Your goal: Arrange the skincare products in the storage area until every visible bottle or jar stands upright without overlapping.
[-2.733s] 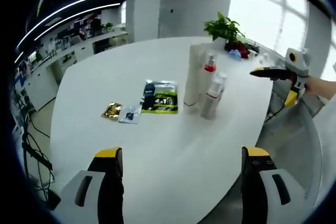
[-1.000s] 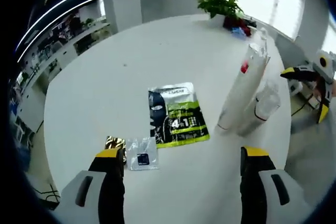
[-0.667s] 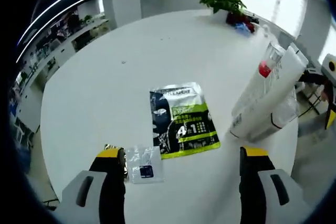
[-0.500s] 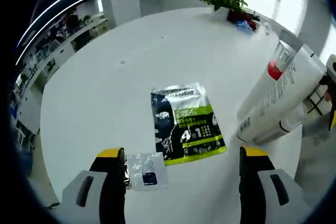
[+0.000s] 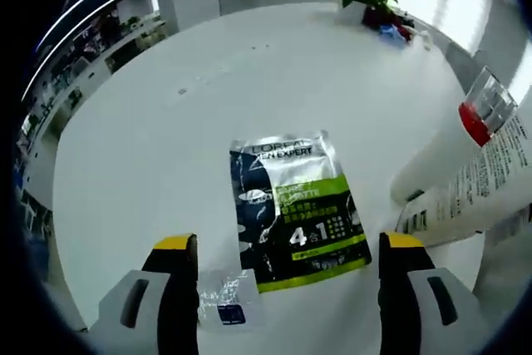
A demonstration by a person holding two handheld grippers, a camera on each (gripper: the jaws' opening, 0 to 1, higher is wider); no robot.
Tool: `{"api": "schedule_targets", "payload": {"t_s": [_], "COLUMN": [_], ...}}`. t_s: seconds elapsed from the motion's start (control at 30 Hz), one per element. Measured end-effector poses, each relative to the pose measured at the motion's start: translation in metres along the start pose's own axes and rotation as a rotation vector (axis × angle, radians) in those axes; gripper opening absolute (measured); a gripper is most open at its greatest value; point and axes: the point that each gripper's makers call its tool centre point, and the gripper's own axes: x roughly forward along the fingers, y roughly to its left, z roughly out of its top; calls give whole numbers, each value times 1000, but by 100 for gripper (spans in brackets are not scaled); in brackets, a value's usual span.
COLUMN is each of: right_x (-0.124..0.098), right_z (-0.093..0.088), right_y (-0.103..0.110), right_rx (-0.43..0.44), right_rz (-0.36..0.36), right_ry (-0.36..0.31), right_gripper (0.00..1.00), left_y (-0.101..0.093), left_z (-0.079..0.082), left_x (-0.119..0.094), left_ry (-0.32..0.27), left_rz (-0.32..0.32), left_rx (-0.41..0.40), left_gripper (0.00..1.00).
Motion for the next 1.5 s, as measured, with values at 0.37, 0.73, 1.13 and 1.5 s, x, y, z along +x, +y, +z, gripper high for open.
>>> {"api": "schedule_targets", "payload": {"t_s": [0.37, 0.73, 1.13, 1.5], "right_x": [-4, -2, -4, -4], "right_z": [-6, -9, -14, -15], "right_y": [-5, -8, -11, -12], "right_rx": [22, 33, 45, 51], "right_rz": [-20, -25, -33, -35], "right_ry": [6, 8, 17, 18], "right_gripper": [99, 99, 99, 99], "left_y": [-7, -13, -4, 6], "left_z": [7, 6, 4, 6], "left_x": [17, 32, 37, 35], "left_ry": [17, 44, 60, 48], "left_rz": [-22, -11, 39, 54], "left_rx": [-12, -1, 15, 6], "left_gripper": [89, 90, 85, 72]}}
